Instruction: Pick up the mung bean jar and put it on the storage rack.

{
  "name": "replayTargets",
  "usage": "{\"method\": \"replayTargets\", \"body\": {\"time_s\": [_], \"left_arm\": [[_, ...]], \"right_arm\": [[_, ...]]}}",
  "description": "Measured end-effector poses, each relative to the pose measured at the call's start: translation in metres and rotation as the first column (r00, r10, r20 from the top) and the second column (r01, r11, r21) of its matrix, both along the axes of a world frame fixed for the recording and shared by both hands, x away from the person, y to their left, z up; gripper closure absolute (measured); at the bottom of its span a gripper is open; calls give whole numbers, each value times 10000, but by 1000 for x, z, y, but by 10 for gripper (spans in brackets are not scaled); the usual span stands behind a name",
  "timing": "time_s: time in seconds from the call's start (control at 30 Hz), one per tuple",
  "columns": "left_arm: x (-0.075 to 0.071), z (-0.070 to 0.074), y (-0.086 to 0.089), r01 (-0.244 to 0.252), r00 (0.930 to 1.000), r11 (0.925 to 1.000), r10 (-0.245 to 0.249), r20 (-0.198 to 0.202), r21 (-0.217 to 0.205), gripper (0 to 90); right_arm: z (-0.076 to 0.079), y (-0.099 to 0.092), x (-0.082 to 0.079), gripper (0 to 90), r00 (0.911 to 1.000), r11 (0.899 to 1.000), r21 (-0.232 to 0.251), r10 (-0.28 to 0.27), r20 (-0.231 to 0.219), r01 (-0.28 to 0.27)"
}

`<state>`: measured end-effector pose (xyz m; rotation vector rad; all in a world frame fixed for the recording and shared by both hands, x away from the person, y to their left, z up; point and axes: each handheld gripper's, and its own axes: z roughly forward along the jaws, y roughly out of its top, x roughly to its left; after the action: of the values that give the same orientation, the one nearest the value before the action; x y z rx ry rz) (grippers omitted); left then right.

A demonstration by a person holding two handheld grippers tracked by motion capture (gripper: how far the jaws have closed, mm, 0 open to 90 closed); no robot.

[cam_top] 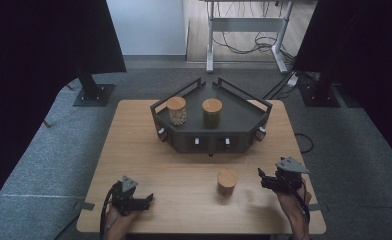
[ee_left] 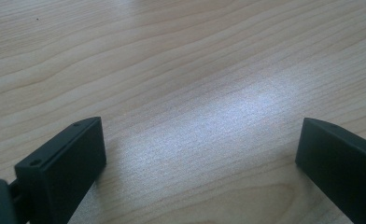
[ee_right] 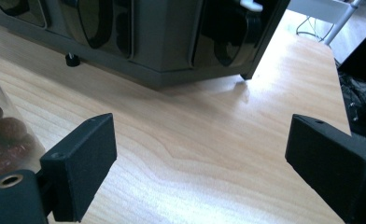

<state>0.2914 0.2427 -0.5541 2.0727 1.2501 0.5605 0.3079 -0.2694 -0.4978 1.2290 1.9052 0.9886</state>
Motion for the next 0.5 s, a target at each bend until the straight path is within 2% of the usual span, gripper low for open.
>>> {"method": "replayTargets", "body": {"time_s": [0.5], "left_arm": [[0,0,0,0,10000,10000,0,0,-3,14]], "right_arm": [[-31,-4,-4,79,9975,9993,-21,-374,-592,374]]}}
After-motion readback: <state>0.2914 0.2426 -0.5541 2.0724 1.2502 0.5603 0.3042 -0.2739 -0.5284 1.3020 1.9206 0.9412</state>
